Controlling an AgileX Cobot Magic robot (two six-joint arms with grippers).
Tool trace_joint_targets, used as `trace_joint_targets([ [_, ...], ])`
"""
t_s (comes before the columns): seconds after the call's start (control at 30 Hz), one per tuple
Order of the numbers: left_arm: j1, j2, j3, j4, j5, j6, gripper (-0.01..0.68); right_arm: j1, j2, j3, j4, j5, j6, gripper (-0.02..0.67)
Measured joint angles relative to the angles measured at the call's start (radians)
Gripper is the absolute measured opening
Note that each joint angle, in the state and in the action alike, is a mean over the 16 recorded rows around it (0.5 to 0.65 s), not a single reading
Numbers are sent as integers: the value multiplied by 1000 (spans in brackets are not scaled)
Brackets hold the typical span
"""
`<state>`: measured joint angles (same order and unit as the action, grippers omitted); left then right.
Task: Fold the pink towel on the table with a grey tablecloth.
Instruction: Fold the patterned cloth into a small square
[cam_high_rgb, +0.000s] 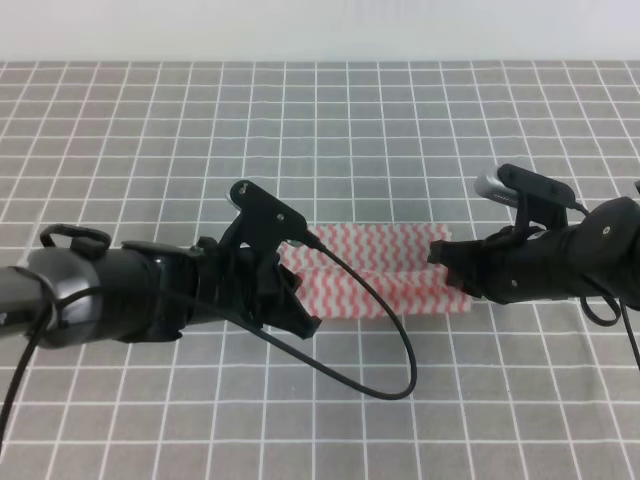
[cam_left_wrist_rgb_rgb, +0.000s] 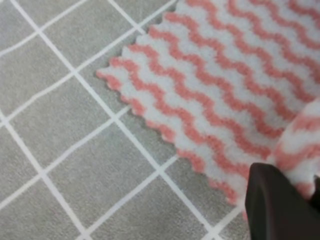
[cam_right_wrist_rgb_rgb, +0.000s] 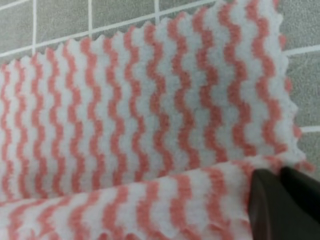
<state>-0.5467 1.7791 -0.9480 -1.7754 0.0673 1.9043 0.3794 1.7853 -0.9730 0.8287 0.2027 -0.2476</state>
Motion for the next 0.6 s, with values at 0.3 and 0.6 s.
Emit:
trace_joint_targets([
  [0.3, 4, 6, -24, -2, -22, 2, 0, -2, 3, -18, 0, 3, 0, -1],
  [0.6, 20, 14, -42, -2, -12, -3, 0, -3, 28, -55, -2, 20, 0, -1],
])
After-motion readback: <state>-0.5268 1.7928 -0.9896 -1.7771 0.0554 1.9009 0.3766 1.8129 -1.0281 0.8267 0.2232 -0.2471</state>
